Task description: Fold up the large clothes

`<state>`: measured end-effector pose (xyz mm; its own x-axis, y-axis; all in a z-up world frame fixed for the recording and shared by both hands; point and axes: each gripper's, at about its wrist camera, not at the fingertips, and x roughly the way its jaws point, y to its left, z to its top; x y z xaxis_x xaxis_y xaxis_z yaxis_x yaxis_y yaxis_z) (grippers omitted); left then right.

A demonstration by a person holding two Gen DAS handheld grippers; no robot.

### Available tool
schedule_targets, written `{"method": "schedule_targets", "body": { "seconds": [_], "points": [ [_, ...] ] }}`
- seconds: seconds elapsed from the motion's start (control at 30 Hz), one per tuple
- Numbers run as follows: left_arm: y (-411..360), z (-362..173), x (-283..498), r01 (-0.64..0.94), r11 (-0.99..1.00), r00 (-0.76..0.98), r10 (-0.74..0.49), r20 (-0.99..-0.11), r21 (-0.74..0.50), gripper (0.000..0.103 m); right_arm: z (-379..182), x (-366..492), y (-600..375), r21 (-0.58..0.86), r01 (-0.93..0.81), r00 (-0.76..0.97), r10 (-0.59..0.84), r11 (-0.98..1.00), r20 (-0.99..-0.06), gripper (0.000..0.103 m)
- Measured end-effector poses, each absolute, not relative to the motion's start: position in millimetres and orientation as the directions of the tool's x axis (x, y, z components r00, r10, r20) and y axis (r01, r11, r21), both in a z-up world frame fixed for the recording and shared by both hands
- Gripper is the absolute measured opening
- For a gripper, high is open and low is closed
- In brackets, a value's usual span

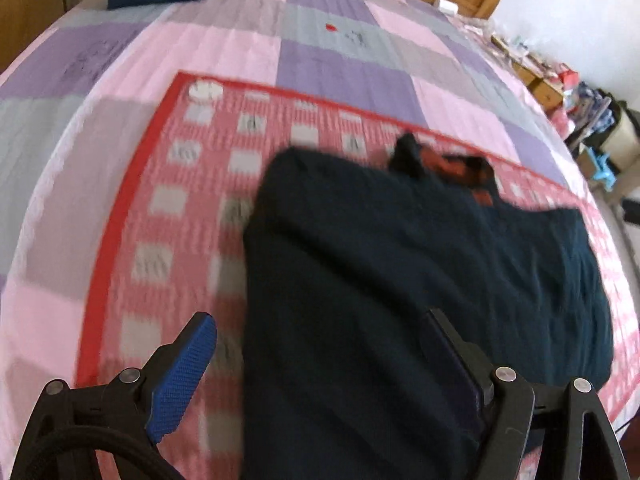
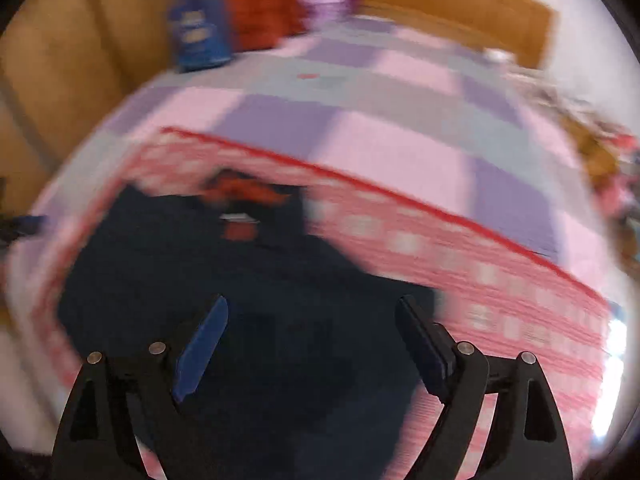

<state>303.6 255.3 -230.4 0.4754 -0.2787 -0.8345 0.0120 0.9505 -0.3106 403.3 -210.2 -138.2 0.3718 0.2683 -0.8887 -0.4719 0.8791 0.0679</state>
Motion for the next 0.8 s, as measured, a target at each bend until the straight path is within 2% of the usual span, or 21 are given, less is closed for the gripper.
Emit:
{"method": "schedule_targets", "body": {
  "seconds": [0.07, 0.17, 0.4, 0.47, 0.63, 0.73, 0.77, 0.8],
  "points": [
    [241.4, -239.3, 281.5, 0.012, 0.949, 0.454, -0.287, -0.843, -0.316, 0.087, -158.2, 406.0, -166.1, 0.052, -0.562, 0.326, 0.279, 0.826, -0.903, 0.089],
    [226.5, -255.7, 245.9, -0.026, 0.914, 0.43, -0.356, -0.829, -0.406, 0.086, -191.3, 420.5, -106.8, 0.057, -0.658, 0.252, 0.291, 0.751, -0.923, 0.089],
    [197.2, -291.2, 197.9, -0.09, 0.87, 0.379, -0.42, -0.825, -0.485, 0.086, -270.4, 473.4, -60.7, 0.097, -0.666, 0.081, 0.201, 0.739, -0.976, 0.089],
    [191.3, -293.7, 191.6, -0.078, 0.884, 0.379, -0.402, -0.833, -0.462, 0.086, -290.9, 473.4, -54.6, 0.093, -0.687, 0.044, 0.169, 0.72, -0.985, 0.089],
    [191.1, -296.9, 184.9, -0.091, 0.861, 0.388, -0.431, -0.814, -0.5, 0.086, -301.6, 482.5, -57.2, 0.057, -0.669, 0.076, 0.144, 0.741, -0.987, 0.093],
    [196.6, -300.9, 180.8, -0.122, 0.85, 0.393, -0.433, -0.811, -0.513, 0.086, -315.0, 488.5, -64.9, 0.13, -0.62, -0.002, 0.164, 0.773, -0.986, 0.094],
    [198.1, -301.7, 179.7, -0.128, 0.846, 0.395, -0.435, -0.809, -0.517, 0.086, -314.7, 482.7, -65.2, 0.144, -0.64, -0.008, 0.181, 0.755, -0.983, 0.091],
    [200.7, -303.4, 179.5, -0.133, 0.843, 0.395, -0.436, -0.808, -0.52, 0.086, -311.7, 477.4, -66.0, 0.156, -0.658, -0.006, 0.202, 0.737, -0.979, 0.08]
  ]
}}
